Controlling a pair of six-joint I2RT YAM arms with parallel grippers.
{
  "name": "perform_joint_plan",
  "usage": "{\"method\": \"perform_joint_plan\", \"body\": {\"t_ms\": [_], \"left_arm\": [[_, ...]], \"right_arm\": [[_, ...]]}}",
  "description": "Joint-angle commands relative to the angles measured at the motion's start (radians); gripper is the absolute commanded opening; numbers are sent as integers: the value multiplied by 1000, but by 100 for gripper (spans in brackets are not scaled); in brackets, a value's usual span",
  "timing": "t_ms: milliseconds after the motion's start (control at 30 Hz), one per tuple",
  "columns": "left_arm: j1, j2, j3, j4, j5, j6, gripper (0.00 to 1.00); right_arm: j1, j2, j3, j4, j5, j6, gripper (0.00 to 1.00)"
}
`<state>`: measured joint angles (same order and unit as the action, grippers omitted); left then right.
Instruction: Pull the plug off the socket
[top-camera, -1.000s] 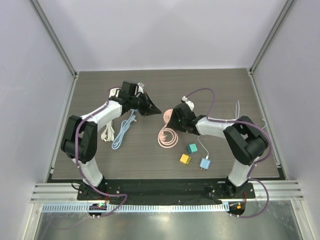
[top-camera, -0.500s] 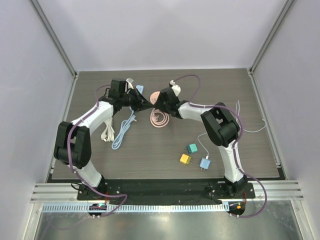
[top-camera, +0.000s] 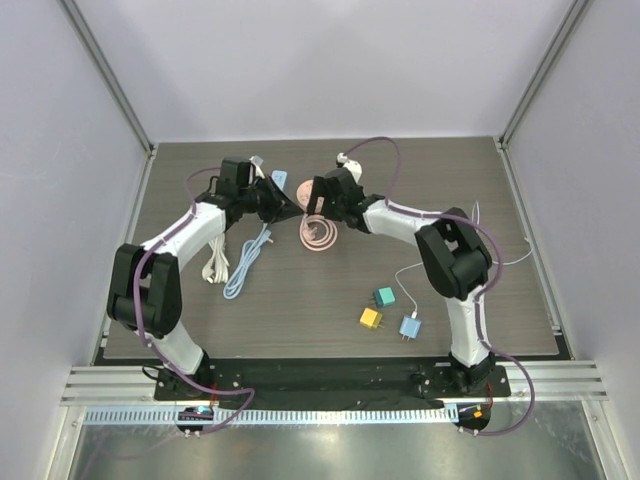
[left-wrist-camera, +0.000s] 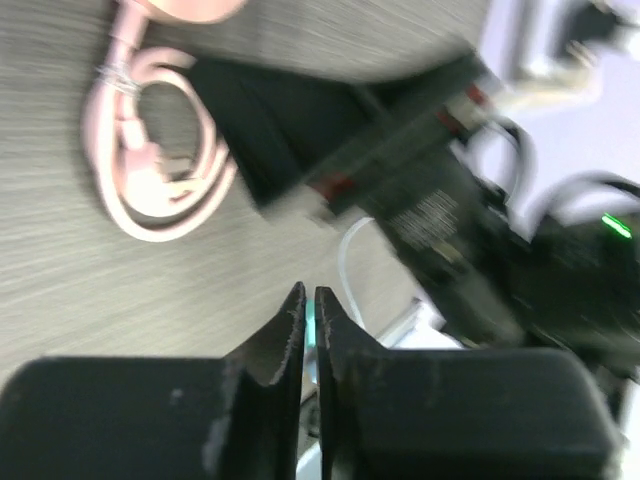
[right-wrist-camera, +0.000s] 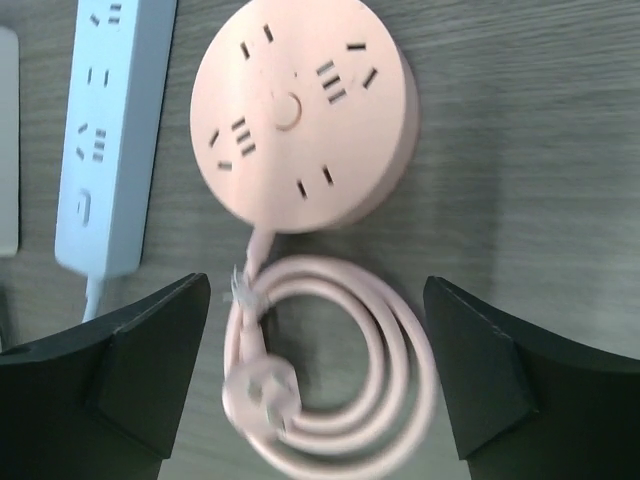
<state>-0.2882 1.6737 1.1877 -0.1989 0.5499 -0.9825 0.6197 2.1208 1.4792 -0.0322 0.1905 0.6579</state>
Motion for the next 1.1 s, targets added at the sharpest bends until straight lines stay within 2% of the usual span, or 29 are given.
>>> {"method": "perform_joint_plan", "body": {"t_ms": [0,100,133,200,300,367,467,533,733,867,1067], "left_arm": [[-14,-87,21,-26,-99,85,9],[-52,-123,39,-71,-227,185,20],[-86,-141,42,-86,-266,212,29],[-135,-152,47,-105,-371,309,37],[-251,-152,73,-144,-444,419,47],[-318,-154,53,-145,-423,442,53],[-350,-210,-61,-53,-344,388,60],[-356,-256,-212,31,-314,325,63],[-373,-491,-549,136,-306,223,65],[-376,-676,-703,182,-298,156,67],[-374,-975,-910,236,-286,68,73]], "right_arm": [[-3,-197,-66,-32,-2,-115,96],[-3,-336,-196,-31,3,-118,100],[-3,-369,-230,-34,-2,-112,100],[-3,-470,-333,-34,-20,-101,100],[-3,-615,-482,-23,-45,-61,100],[-3,-705,-591,-21,-22,-52,100],[-3,-890,-739,-9,-6,-53,100],[-3,-1036,-810,-5,-14,-50,100],[-2,-1353,-1063,-11,15,51,100],[-3,-1469,-1180,9,50,111,100],[-3,-1503,-1272,28,18,167,100]]}}
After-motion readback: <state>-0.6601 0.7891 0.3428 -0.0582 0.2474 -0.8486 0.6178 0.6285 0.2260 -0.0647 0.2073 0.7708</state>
